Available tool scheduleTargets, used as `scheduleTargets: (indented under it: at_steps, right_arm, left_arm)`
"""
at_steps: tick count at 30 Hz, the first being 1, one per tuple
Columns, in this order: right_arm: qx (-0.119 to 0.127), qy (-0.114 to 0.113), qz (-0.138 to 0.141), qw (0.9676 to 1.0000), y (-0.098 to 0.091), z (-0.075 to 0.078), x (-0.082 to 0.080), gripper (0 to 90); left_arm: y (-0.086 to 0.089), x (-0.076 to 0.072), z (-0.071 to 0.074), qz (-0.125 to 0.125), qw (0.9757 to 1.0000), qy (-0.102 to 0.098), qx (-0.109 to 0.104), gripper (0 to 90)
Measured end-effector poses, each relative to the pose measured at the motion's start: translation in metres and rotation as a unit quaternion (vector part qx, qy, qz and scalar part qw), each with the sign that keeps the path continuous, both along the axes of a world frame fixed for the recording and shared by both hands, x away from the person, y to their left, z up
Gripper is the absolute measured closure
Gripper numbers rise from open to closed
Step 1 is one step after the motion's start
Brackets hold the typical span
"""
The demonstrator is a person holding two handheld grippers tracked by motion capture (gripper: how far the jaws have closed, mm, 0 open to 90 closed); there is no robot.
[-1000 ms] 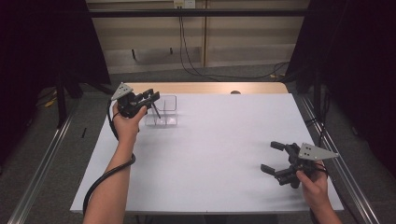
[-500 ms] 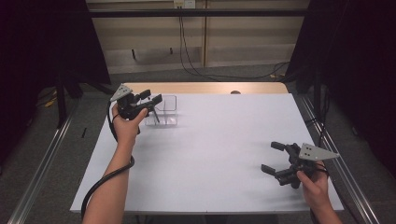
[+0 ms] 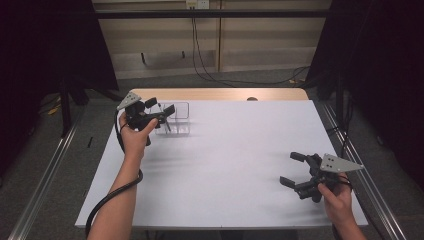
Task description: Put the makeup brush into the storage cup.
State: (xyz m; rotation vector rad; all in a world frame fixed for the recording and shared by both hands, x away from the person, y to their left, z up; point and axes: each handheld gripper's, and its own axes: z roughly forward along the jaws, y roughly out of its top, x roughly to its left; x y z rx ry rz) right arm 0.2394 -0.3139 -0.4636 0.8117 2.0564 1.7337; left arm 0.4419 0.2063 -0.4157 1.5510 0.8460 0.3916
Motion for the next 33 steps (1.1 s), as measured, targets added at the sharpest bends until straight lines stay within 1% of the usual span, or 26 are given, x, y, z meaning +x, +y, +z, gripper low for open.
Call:
scheduleTargets:
  at_steps: [4, 6, 8, 10, 14, 15, 18, 19, 23, 24, 28, 30, 33]
  right_arm:
    - [-0.001, -0.001, 0.001, 1.0000, 0.000, 0.001, -0.001, 2.1]
    - [-0.001, -0.001, 0.001, 1.0000, 0.000, 0.001, -0.001, 2.1]
    - [-0.002, -0.001, 0.001, 1.0000, 0.000, 0.000, -0.001, 2.1]
    - [-0.002, -0.001, 0.000, 1.0000, 0.001, 0.000, -0.001, 2.1]
    - [-0.003, -0.001, 0.000, 1.0000, 0.001, 0.000, -0.001, 2.1]
    - [-0.003, 0.000, 0.001, 1.0000, 0.001, 0.000, -0.001, 2.1]
    - [-0.002, -0.001, 0.000, 1.0000, 0.000, 0.000, -0.002, 2.1]
    - [-0.002, -0.001, -0.001, 1.0000, 0.000, 0.000, -0.002, 2.1]
    - [-0.002, -0.001, -0.002, 1.0000, 0.000, 0.000, -0.002, 2.1]
    - [-0.002, -0.001, -0.001, 1.0000, 0.000, 0.000, -0.002, 2.1]
    - [-0.002, 0.000, -0.001, 1.0000, 0.000, 0.000, -0.002, 2.1]
    - [-0.002, 0.000, -0.001, 1.0000, 0.000, 0.000, -0.002, 2.1]
    - [-0.002, 0.000, -0.001, 1.0000, 0.000, 0.000, -0.002, 2.1]
  left_arm:
    - [0.001, -0.003, -0.001, -0.002, 0.9999, -0.003, -0.013, 3.8]
    - [0.002, -0.005, -0.001, -0.006, 0.9999, -0.005, -0.013, 3.1]
    - [0.003, -0.007, -0.001, -0.009, 0.9999, -0.007, -0.007, 2.7]
    - [0.003, -0.009, -0.002, -0.013, 0.9998, -0.008, -0.013, 2.5]
    - [0.005, -0.012, -0.003, -0.016, 0.9997, -0.012, -0.011, 2.5]
    - [0.004, -0.013, -0.003, -0.018, 0.9996, -0.011, -0.016, 2.5]
    - [0.005, -0.016, -0.005, -0.022, 0.9995, -0.013, -0.017, 2.5]
    - [0.006, -0.017, -0.006, -0.022, 0.9996, -0.013, -0.012, 2.5]
    - [0.008, -0.021, -0.008, -0.023, 0.9994, -0.016, -0.022, 2.4]
    - [0.008, -0.022, -0.008, -0.024, 0.9994, -0.016, -0.017, 2.4]
    - [0.009, -0.028, -0.009, -0.027, 0.9992, -0.017, -0.026, 2.3]
    - [0.010, -0.030, -0.010, -0.027, 0.9993, -0.017, -0.019, 2.2]
    - [0.012, -0.033, -0.012, -0.028, 0.9992, -0.018, -0.024, 2.1]
